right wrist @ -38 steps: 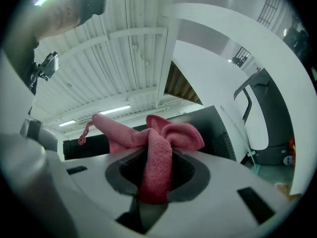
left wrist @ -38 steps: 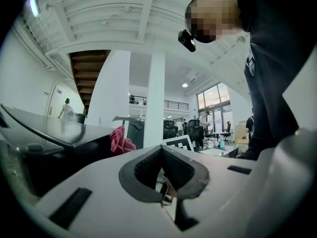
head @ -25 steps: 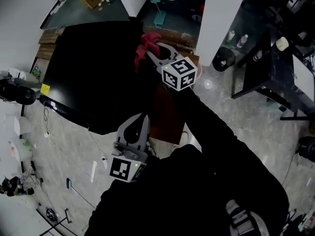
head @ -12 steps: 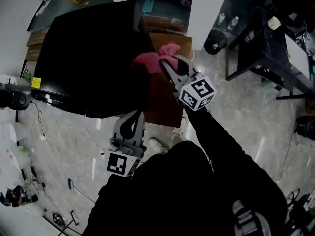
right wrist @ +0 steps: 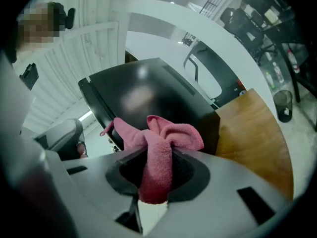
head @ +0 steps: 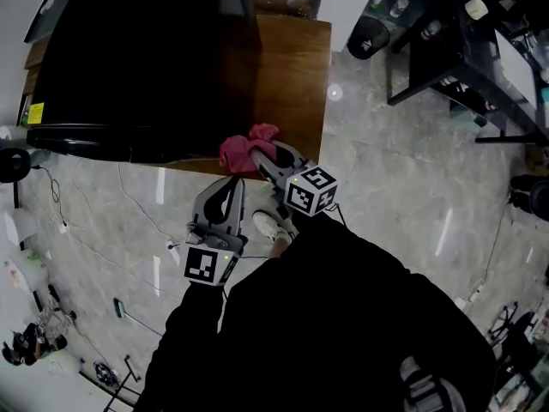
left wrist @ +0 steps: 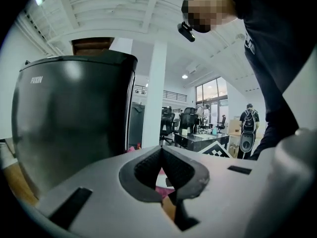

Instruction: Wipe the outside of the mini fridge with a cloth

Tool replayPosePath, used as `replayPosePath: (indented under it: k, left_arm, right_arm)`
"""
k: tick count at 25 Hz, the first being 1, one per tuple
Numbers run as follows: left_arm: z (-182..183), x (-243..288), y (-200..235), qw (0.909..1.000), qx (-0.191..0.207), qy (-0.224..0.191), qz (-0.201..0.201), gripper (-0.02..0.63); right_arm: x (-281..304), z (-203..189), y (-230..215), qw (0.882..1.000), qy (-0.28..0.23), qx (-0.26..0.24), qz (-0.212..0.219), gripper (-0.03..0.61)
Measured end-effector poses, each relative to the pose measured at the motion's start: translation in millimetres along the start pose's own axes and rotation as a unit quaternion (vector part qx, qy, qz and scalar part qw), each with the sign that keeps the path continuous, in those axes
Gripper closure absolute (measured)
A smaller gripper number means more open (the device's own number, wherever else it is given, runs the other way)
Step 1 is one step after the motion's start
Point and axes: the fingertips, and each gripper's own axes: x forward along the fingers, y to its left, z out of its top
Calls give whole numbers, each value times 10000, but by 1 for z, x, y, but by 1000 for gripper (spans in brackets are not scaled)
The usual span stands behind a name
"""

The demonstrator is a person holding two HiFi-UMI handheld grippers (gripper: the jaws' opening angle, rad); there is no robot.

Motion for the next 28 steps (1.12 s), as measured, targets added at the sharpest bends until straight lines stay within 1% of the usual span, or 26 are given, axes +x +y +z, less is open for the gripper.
replayPosePath:
  k: [3, 6, 10, 12, 15, 20, 24, 28]
  left_arm:
    - [-18, 0, 5, 9999, 34, 96, 64, 607]
    - [-31, 0, 7, 9998, -9, 160, 124, 607]
    - [-32, 11, 6, 9996, -70, 204, 169, 607]
    - [-28, 16, 5, 9996, -26, 210, 184, 607]
    - [-21, 28, -1, 9996, 72, 211, 157, 607]
    - [-18, 60, -3, 9993, 143, 331, 140, 607]
    - [-19, 99, -1, 9988, 146, 426, 171, 607]
    - [-16, 135, 5, 9982, 124, 492, 306, 607]
  right_arm:
    - [10, -21, -5, 9991, -30, 415, -99, 477]
    - [22, -29, -8, 9963, -92, 852, -103, 477]
    - [41, -29, -14, 9899, -101, 1416, -42, 477]
    - [48, -27, -16, 9871, -96, 1596, -11, 483]
    - [48, -20, -23, 9849, -99, 1730, -16, 483]
    - [61, -5, -47, 9813, -66, 1924, 5, 485]
    - [77, 12, -81, 9797, -20, 2005, -11, 486]
    - [95, 36, -116, 9795, 21, 2010, -110, 488]
